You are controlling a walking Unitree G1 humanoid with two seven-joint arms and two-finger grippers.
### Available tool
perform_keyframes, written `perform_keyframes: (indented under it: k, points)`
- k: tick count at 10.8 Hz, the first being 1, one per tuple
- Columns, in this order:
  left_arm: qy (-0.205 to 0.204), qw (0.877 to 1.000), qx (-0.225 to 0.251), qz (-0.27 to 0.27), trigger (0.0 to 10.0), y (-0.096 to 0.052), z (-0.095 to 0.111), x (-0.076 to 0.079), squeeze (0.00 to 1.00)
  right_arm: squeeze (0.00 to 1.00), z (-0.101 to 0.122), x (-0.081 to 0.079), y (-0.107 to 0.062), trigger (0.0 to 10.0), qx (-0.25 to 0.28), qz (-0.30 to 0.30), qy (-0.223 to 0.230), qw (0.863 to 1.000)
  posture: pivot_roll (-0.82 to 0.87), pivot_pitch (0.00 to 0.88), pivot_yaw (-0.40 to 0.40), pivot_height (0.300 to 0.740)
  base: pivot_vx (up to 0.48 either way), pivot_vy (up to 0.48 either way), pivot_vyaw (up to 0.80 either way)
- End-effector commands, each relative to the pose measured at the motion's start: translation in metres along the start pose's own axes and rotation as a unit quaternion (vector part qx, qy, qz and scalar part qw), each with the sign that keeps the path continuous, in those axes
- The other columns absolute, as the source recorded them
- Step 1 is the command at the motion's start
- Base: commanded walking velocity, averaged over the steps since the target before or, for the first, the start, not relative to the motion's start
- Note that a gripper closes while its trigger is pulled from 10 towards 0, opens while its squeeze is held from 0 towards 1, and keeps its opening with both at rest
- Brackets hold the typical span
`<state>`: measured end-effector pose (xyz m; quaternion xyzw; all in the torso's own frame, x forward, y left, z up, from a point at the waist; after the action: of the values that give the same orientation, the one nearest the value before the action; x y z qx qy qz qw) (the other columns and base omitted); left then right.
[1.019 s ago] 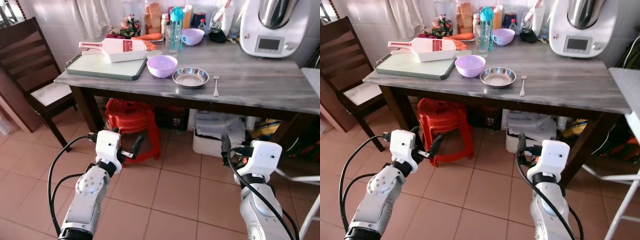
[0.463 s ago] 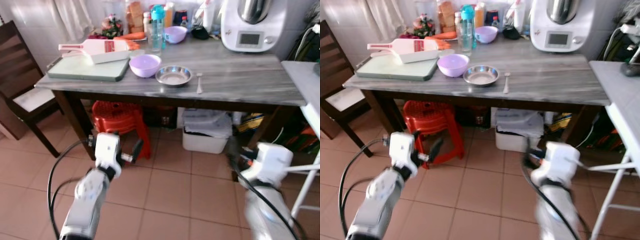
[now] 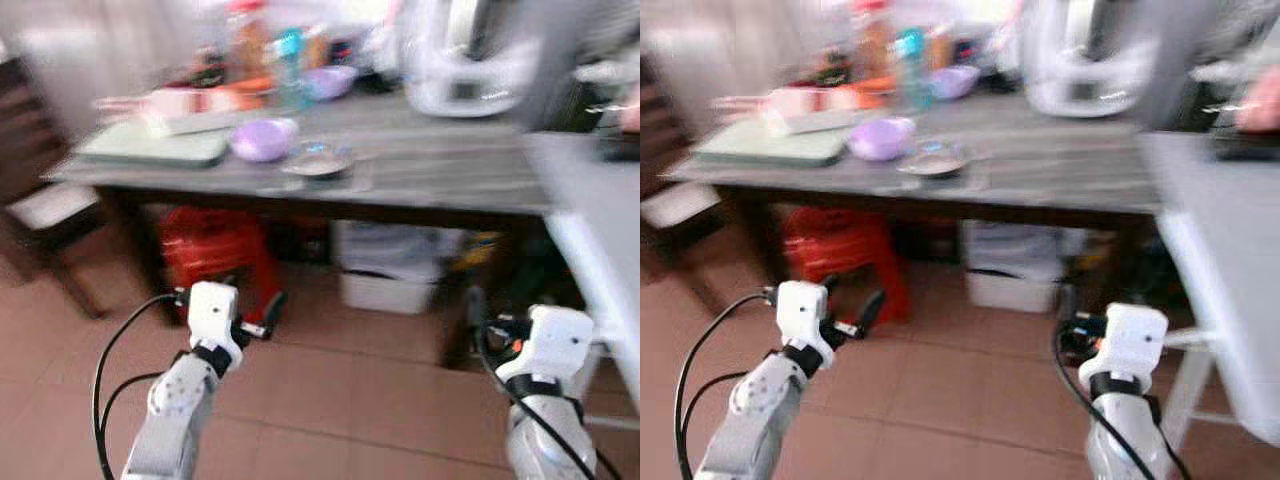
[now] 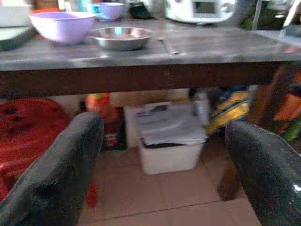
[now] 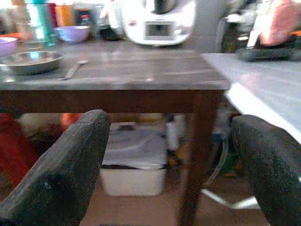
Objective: Setting the table
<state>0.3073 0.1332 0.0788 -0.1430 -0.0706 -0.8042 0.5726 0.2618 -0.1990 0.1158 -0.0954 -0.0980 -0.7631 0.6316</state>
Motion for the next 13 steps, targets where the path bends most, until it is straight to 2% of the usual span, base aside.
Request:
perform_keyframes:
  k: [1, 3, 6, 13]
  points:
    - [0.002, 1.0, 0.005, 0.01, 10.0, 0.0, 0.006, -0.006, 0.0, 0.0, 0.005, -0.002, 0.003, 10.0, 0.009, 0.001, 0.002, 1.0, -0.01, 0.0, 0.031, 0.74, 0.0, -0.364, -0.41]
    - [-0.006, 1.0, 0.006, 0.016, 10.0, 0.001, 0.007, -0.007, 0.0, 0.0, 0.009, -0.003, 0.009, 10.0, 0.017, 0.001, 0.0, 1.0, -0.01, 0.0, 0.03, 0.74, 0.0, -0.362, 0.0]
    - [0.0, 1.0, 0.009, -0.002, 10.0, 0.004, 0.009, 0.003, 0.0, 0.0, 0.009, 0.001, 0.013, 10.0, 0.017, -0.013, 0.002, 1.0, 0.0, 0.004, 0.03, 0.74, 0.0, -0.36, 0.0]
    - [-0.003, 1.0, 0.001, -0.011, 10.0, 0.01, 0.007, 0.008, 0.0, 0.0, 0.01, 0.004, 0.014, 10.0, 0.022, -0.022, -0.003, 0.999, -0.01, 0.001, 0.036, 0.74, 0.0, -0.358, 0.0]
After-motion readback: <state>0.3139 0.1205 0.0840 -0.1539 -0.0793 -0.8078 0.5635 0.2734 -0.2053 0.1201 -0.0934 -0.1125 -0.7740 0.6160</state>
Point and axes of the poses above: a point about 5 cm out from each wrist's last joint towards the gripper, its own y axis pointing out of the wrist towards the gripper, its own z axis along the axis of the wrist's last joint, x = y × z, the point moved 4 cm from there along y, pointing out of the wrist towards the gripper, and after that the axes turned 15 degrees about -y, right-handed, at the moved point
